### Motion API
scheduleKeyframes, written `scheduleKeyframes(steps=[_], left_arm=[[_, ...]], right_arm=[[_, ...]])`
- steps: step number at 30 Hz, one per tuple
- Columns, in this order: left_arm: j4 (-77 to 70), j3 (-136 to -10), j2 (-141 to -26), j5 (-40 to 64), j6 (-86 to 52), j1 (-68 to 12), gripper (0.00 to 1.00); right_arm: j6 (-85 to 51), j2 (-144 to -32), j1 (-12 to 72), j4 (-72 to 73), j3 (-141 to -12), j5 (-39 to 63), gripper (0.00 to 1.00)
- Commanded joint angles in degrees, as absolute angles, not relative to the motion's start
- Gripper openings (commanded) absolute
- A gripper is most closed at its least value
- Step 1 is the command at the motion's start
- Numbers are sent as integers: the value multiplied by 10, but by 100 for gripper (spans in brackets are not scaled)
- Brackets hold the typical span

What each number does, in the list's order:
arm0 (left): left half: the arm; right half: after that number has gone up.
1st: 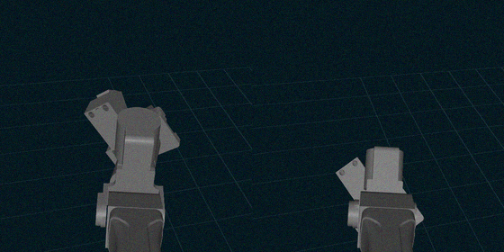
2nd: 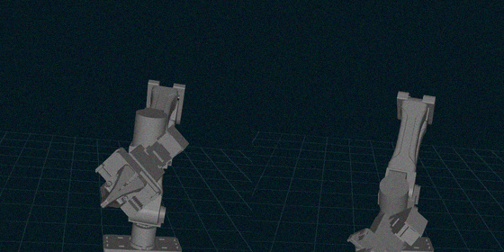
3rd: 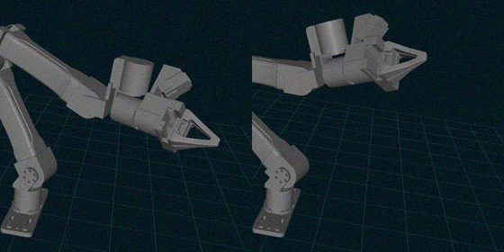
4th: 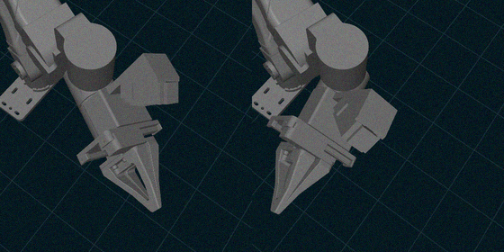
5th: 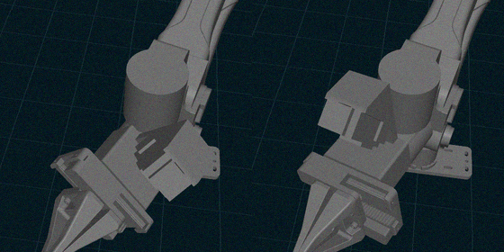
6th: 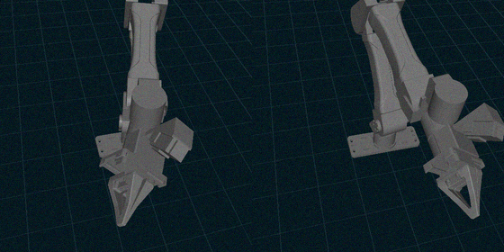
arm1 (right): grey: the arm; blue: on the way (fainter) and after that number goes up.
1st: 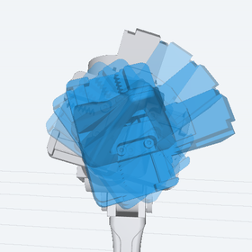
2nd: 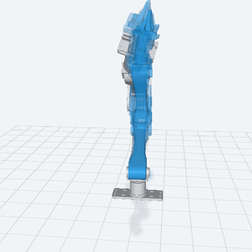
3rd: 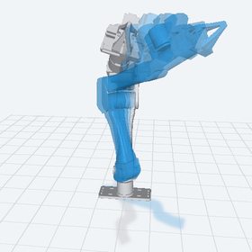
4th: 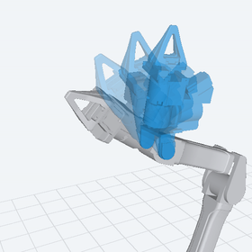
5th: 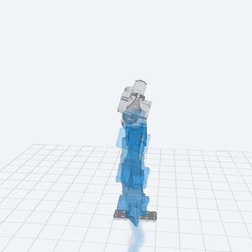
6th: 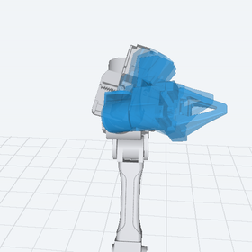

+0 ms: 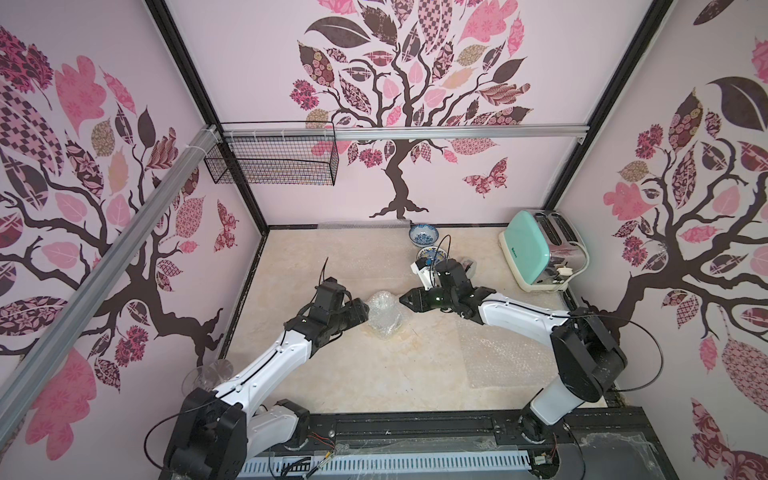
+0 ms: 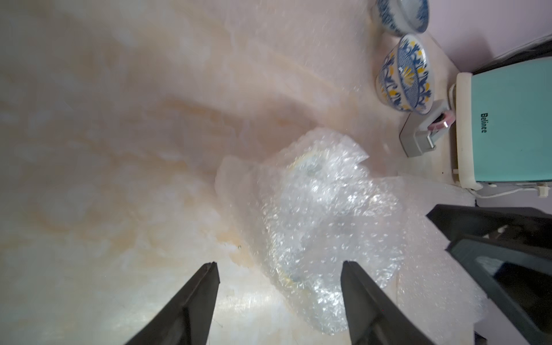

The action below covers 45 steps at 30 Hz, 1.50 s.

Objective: Wrap bowls in bubble wrap
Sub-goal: Stick the tape on the bubble wrap, then pick up the bubble-wrapped bowl from the center of the board.

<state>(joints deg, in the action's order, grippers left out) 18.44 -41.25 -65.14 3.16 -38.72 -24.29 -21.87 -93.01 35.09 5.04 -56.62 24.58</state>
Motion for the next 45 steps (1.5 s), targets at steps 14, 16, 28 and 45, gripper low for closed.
scheduleKeyframes(steps=[14, 16, 28, 45], left_arm=[[544, -873, -965, 209, 144, -150, 71], [519, -857, -979, 256, 173, -146, 71], [504, -906, -1131, 266, 255, -166, 75], [495, -862, -1131, 321, 284, -175, 77]], right_arm=[[-283, -816, 337, 125, -436, 222, 41], [-291, -802, 337, 129, -416, 240, 41], [-293, -751, 337, 119, -356, 258, 42], [-288, -758, 337, 110, -359, 258, 44]])
